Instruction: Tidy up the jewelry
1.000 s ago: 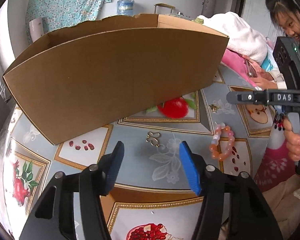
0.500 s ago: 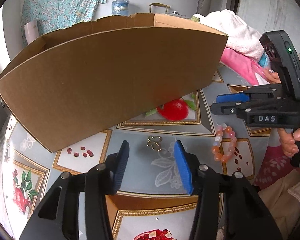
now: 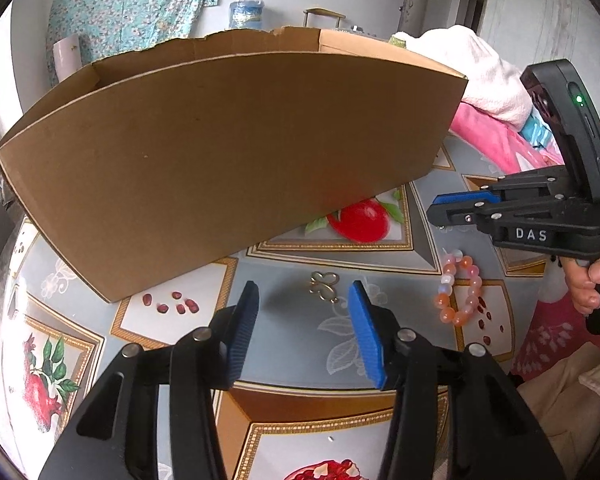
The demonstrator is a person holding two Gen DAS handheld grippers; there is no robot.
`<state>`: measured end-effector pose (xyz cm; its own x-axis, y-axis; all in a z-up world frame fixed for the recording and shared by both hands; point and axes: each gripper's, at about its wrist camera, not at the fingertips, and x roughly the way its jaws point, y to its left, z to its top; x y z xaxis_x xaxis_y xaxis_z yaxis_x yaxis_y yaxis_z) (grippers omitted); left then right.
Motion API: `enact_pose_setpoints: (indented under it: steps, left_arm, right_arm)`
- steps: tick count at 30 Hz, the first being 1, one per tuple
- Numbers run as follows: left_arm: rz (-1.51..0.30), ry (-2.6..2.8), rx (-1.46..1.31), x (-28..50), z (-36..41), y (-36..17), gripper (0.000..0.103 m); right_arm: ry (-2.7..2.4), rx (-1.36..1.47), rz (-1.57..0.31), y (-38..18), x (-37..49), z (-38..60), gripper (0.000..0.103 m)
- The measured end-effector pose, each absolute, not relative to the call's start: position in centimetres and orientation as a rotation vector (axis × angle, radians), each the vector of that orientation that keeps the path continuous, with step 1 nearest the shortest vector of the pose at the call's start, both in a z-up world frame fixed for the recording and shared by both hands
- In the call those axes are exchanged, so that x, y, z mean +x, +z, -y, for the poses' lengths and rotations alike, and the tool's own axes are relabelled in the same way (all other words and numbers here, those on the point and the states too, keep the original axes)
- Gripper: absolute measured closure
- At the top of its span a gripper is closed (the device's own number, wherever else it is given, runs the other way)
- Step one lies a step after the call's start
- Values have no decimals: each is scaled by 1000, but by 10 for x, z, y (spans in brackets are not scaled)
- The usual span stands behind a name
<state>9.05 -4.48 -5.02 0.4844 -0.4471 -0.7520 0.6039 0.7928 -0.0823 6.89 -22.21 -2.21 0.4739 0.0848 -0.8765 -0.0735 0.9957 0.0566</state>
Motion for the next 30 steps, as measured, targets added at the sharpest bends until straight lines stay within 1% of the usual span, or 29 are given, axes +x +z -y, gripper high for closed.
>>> enact_pose_setpoints:
  steps: [8,20,21,25,27,30]
  left_arm:
    - [-849,-653,188,90,43,-49,58]
    - [-865,-658,165,96,50,-48,58]
    - [-867,-656,169,97,51,-49,58]
    - [-882,-651,188,99,60,-51,71]
    - [-886,-640,196,102,63,-52,75]
    - [-893,-636,206,104,66,-52,77]
  right_arm:
    - [157,73,-999,-9,59,231,94]
    - [187,85,-1000,-18,56,218,93]
    - [190,89,-1000,-18,56,219,93]
    - [198,103,-998,-17,55,224,93]
    - [201,111,-1000,-18,55,227,93]
    - [208,120,-1002,-19,55,231,93]
